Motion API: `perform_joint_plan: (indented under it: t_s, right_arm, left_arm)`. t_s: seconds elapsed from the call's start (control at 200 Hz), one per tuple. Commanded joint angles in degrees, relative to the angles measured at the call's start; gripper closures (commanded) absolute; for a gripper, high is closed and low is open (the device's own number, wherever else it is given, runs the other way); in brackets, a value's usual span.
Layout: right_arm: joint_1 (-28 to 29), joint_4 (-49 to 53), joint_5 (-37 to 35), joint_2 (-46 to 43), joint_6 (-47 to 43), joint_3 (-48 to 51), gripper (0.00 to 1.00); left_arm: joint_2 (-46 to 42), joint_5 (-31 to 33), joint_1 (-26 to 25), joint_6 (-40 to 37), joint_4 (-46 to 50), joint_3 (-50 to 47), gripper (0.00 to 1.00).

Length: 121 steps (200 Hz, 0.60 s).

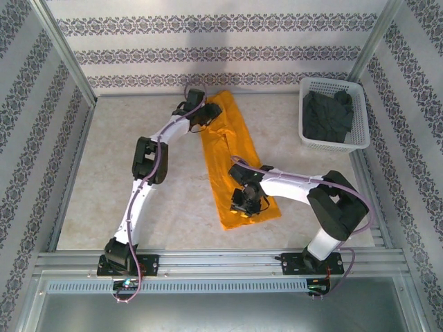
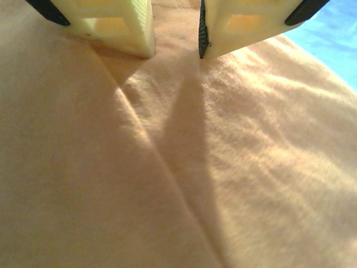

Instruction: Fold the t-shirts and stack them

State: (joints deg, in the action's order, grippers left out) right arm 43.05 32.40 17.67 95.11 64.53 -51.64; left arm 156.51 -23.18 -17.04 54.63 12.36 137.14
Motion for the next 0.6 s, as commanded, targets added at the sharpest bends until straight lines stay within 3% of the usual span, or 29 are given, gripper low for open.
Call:
perform_joint_plan:
  t_s: [0.0,0.175,0.35,0.5,0.6]
  right_arm:
    - [-0.22,-2.5,1.13,0.18,2.1,-1.23,0.67]
    - [-3.53,3.26,-3.07,-7.64,-3.45,-1.56,0.6]
    - [-11.86,9.02,-6.39,-18.82,-12.44,1.28,0.53]
    - [-21.03,14.55,-6.28,-25.73,-19.12,6.68,0.53]
    - [-23.31,18.2,-6.15,-27.89,-21.7,9.01,0.54]
  left_arm:
    - [5.4,-1.87,-0.39,1.44,5.44,7.43,0.51]
    - [-5.57,3.99,-0.24,-3.44,9.18,2.34,0.42]
    - [-27.77,8.84,-0.24,-2.23,0.92,-27.26,0.37]
    - [-42.01,4.06,-0.86,1.47,1.84,-48.7,0.4]
    - [-50.38,0.37,-2.81,1.62,4.63,-61.31,0.44]
